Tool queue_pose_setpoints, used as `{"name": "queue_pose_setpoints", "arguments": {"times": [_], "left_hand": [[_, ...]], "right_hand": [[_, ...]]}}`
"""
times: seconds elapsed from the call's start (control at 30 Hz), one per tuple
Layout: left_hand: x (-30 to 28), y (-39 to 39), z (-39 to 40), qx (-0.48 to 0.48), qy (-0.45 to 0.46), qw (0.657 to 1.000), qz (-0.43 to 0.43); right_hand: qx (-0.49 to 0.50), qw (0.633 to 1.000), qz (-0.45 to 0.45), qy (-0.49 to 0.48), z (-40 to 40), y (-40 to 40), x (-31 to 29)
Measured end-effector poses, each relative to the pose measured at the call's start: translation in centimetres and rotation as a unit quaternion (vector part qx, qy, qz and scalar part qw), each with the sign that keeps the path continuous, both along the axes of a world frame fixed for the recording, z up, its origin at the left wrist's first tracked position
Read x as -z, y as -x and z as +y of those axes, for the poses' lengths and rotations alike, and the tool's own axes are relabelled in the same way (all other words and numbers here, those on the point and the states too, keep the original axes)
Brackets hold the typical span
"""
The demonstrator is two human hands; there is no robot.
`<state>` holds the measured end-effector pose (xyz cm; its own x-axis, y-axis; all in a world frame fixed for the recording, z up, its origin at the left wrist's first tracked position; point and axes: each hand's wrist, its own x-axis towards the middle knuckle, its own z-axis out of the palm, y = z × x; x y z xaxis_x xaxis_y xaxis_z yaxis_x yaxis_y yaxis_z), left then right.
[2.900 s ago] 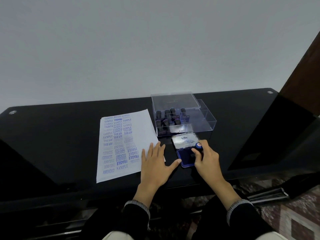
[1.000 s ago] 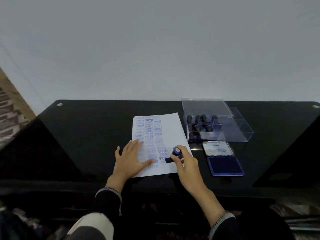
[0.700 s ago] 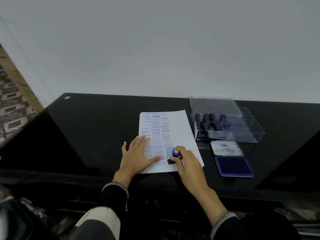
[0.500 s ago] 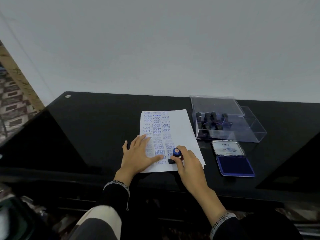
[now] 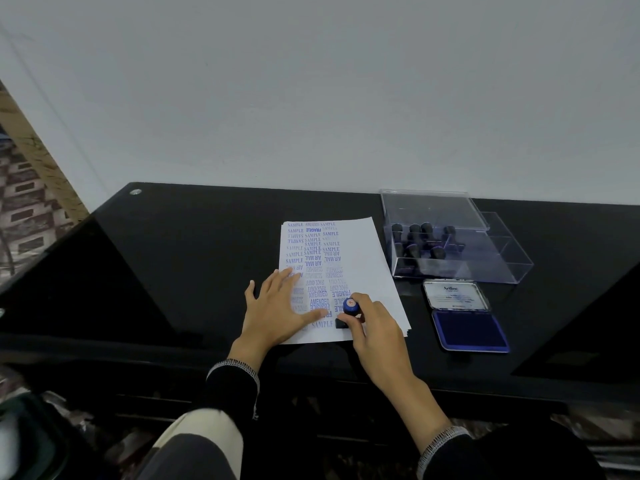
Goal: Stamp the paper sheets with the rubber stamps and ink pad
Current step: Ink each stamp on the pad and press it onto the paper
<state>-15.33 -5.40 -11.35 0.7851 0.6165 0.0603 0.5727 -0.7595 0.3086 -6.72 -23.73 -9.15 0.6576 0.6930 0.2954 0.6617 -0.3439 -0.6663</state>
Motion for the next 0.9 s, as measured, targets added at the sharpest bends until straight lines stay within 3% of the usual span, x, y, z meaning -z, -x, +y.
{"name": "queue_pose_setpoints", "arguments": {"times": [0.9], "left_hand": [[-0.28, 0.23, -0.33, -0.029, 0.014, 0.998, -0.059]], "right_hand": [[0.015, 1.000, -0.015, -0.008, 0.22, 0.13, 0.81]]}}
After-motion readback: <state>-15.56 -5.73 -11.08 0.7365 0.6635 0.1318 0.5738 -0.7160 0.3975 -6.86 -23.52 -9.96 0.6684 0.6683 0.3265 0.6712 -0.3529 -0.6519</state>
